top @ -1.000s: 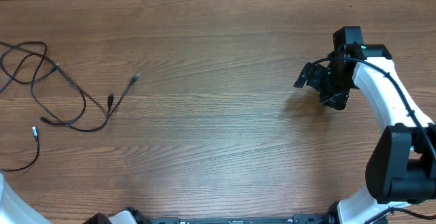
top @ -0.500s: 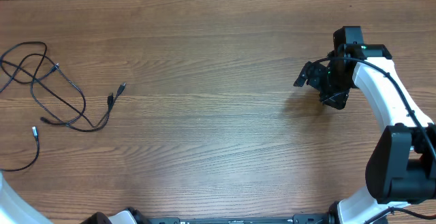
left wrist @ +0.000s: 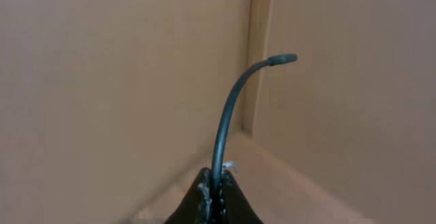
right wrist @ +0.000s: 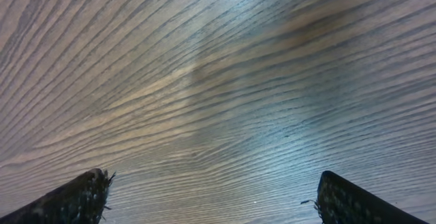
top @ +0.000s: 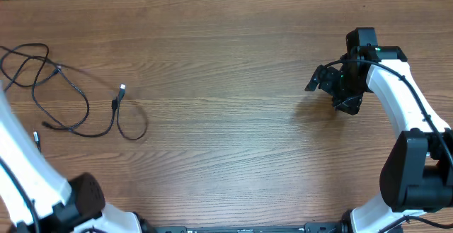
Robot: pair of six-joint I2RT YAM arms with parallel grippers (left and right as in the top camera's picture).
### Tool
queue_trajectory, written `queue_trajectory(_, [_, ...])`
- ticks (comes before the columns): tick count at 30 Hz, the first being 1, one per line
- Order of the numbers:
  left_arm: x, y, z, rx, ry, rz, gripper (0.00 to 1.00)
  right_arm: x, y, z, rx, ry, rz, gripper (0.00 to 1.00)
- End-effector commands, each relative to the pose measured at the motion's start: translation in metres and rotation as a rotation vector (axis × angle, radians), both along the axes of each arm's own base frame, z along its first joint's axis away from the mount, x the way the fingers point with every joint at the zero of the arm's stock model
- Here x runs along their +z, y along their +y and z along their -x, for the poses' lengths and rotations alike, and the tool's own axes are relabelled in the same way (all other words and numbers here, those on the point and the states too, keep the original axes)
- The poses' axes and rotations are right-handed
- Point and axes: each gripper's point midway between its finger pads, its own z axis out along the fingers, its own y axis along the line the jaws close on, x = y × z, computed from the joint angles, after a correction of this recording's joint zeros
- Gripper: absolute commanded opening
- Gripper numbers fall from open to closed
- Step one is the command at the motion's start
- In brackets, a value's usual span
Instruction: Untangle cables
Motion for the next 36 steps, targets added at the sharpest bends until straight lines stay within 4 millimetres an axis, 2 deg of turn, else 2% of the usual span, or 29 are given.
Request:
queue_trajectory(1, [-0.035,0.007,-0.014,0.071,0.021,0.103,0.04,-0.001,0.004,0.003,0.013,0.006,-0.013,0.96])
queue_trajectory(7, [-0.119,0.013,-0.043,0.108,0.183,0.252,0.04,-0.001,0.004,0.004,0.013,0.011,-0.012,0.96])
queue_trajectory(11, [-0.163,0.019,-0.054,0.119,0.289,0.292,0.04,-0.001,0.004,0.003,0.013,0.010,-0.012,0.96])
queue_trajectory(12, [-0.171,0.020,-0.055,0.122,0.308,0.299,0.08,-0.001,0.004,0.003,0.013,0.010,-0.012,0.96])
queue_trajectory(14, [-0.182,0.022,-0.059,0.124,0.330,0.308,0.39,-0.001,0.004,0.004,0.013,0.011,-0.012,0.96])
queue_trajectory(15, [-0.187,0.023,-0.061,0.124,0.338,0.311,0.62,-0.001,0.004,0.004,0.013,0.011,-0.012,0.96])
queue_trajectory(17, [-0.189,0.023,-0.062,0.125,0.344,0.313,0.96,-0.001,0.004,0.004,0.013,0.011,-0.012,0.96])
queue_trajectory(18, [-0.189,0.023,-0.062,0.125,0.344,0.313,1.00,-0.001,0.004,0.003,0.013,0.010,-0.012,0.96])
queue_trajectory(23, [-0.175,0.016,-0.060,0.109,0.317,0.303,1.00,-0.001,0.004,0.003,0.013,0.010,-0.012,0.96])
queue_trajectory(26, [-0.159,0.000,-0.059,0.045,0.292,0.310,1.00,-0.001,0.004,0.003,0.013,0.010,-0.012,0.96])
queue_trajectory(28, [-0.145,-0.028,-0.058,-0.066,0.277,0.337,0.96,-0.001,0.004,0.003,0.013,0.010,-0.012,0.96])
queue_trajectory(31, [-0.136,-0.064,-0.053,-0.183,0.284,0.387,0.94,-0.001,0.004,0.003,0.013,0.010,-0.012,0.96])
queue_trajectory(32, [-0.137,-0.077,-0.050,-0.213,0.305,0.405,0.91,-0.001,0.004,0.003,0.013,0.010,-0.012,0.96])
queue_trajectory(34, [-0.144,-0.100,-0.042,-0.251,0.363,0.429,0.80,-0.001,0.004,0.003,0.013,0.010,-0.012,0.96])
queue_trajectory(36, [-0.158,-0.123,-0.031,-0.270,0.458,0.444,0.73,-0.001,0.004,0.003,0.013,0.010,-0.012,0.96])
